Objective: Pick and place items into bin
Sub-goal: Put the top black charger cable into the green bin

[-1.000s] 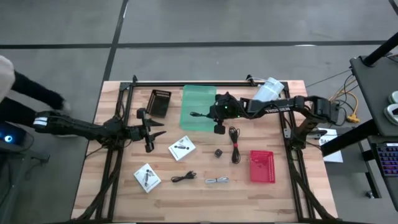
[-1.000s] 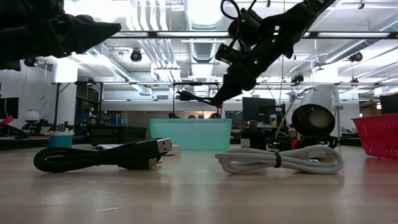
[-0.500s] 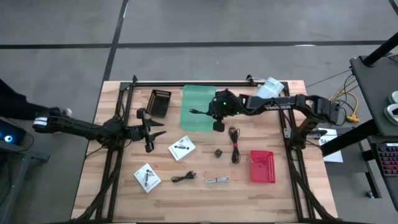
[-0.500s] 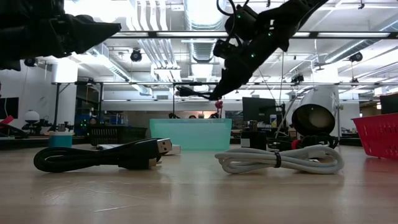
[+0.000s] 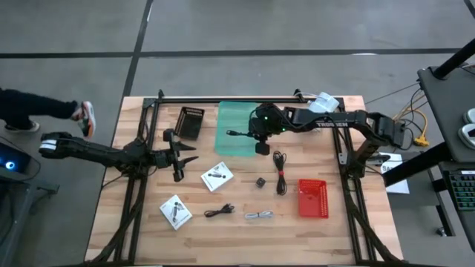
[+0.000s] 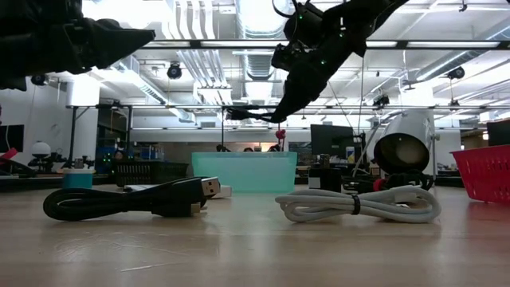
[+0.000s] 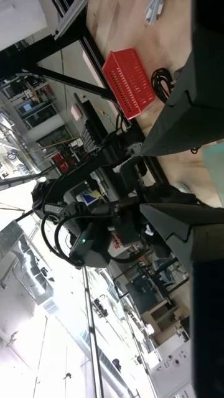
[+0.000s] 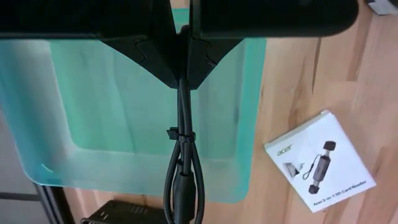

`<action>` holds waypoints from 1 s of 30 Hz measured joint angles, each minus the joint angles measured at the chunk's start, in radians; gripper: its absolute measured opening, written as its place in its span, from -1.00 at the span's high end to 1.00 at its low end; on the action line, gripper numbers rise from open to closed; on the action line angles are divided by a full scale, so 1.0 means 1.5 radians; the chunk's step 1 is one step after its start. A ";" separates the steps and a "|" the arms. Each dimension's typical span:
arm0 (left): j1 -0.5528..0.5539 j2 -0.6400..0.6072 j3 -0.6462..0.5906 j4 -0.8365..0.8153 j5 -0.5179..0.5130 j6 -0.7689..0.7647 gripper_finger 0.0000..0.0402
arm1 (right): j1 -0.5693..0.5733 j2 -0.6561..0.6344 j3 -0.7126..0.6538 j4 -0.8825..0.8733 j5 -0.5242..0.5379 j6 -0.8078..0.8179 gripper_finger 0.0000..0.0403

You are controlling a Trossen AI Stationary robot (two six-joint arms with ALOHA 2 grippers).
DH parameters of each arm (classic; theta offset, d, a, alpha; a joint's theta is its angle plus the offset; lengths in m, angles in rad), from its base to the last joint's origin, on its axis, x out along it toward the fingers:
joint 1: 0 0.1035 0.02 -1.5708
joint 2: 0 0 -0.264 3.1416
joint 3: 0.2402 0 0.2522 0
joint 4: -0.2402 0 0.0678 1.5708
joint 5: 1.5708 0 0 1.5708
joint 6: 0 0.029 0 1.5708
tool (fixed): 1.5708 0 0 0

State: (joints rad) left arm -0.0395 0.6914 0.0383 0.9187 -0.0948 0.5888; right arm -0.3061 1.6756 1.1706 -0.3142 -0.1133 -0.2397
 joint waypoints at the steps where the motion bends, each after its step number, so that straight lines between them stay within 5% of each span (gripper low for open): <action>1: 0.000 0.000 0.000 0.000 0.000 0.000 0.41 | 0.000 0.007 0.006 -0.001 0.000 -0.002 0.96; 30: 0.000 0.000 0.000 -0.001 -0.001 0.000 0.41 | -0.010 0.122 0.250 -0.335 -0.019 0.003 0.96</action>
State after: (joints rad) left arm -0.0395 0.6918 0.0382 0.9176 -0.0956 0.5888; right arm -0.3213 1.8580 1.5463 -0.8162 -0.1421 -0.2357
